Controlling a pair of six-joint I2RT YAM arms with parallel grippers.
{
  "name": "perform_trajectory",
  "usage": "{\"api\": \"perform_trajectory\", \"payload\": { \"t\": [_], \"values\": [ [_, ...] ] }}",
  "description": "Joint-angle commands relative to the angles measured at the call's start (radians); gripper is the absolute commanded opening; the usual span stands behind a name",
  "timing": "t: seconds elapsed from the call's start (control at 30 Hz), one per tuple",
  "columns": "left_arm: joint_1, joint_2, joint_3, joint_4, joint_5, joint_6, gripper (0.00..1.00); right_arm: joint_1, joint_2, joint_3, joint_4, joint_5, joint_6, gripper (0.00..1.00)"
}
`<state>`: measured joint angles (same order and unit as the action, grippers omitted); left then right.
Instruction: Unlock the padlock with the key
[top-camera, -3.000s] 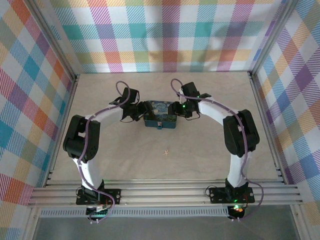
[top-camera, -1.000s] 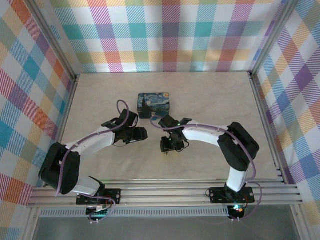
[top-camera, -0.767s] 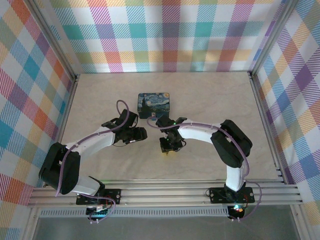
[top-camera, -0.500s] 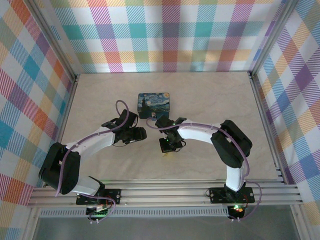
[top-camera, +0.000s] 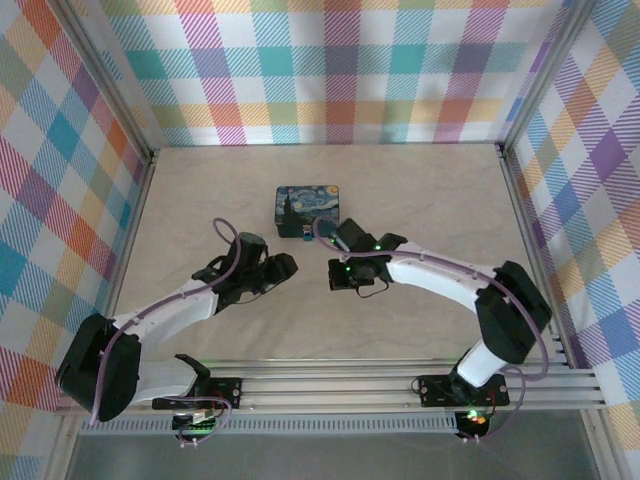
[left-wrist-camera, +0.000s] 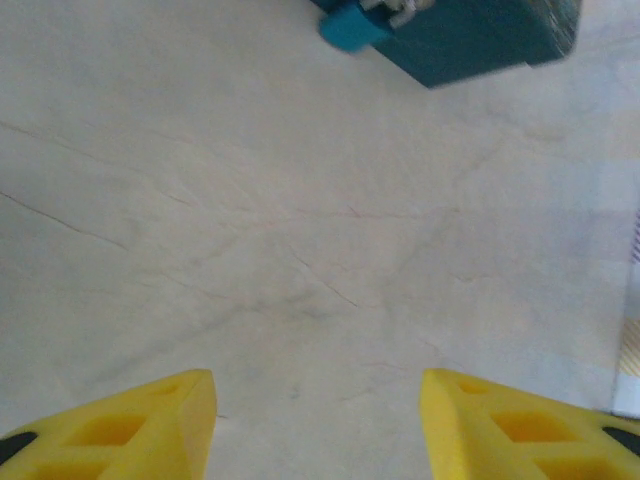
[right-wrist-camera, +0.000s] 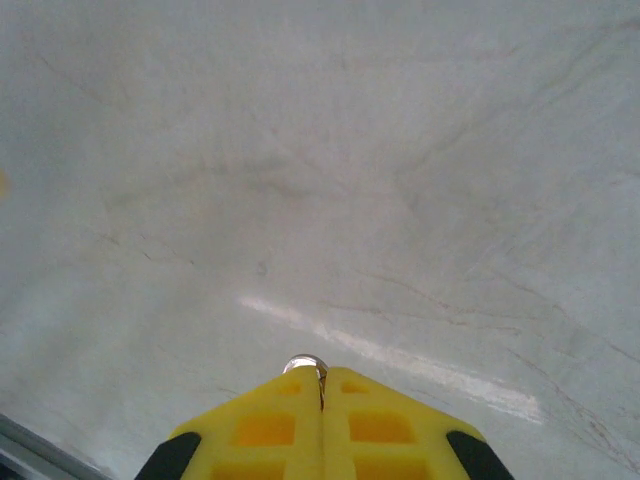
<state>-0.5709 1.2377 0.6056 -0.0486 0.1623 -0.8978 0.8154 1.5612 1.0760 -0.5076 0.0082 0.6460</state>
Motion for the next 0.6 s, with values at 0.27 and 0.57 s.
{"api": "perform_trajectory", "payload": {
  "t": [0.27,0.57],
  "values": [
    [-0.146,0.062,-0.009,0.431,0.049,-0.122,0.52,-0.140,-0.203,-0.195,0.276,-0.134,0.287,0.00],
    [-0.147,0.175,0.000,0.581,0.133,-0.147,0.37,-0.160,-0.247,-0.263,0.348,-0.204,0.331,0.00]
  ]
}}
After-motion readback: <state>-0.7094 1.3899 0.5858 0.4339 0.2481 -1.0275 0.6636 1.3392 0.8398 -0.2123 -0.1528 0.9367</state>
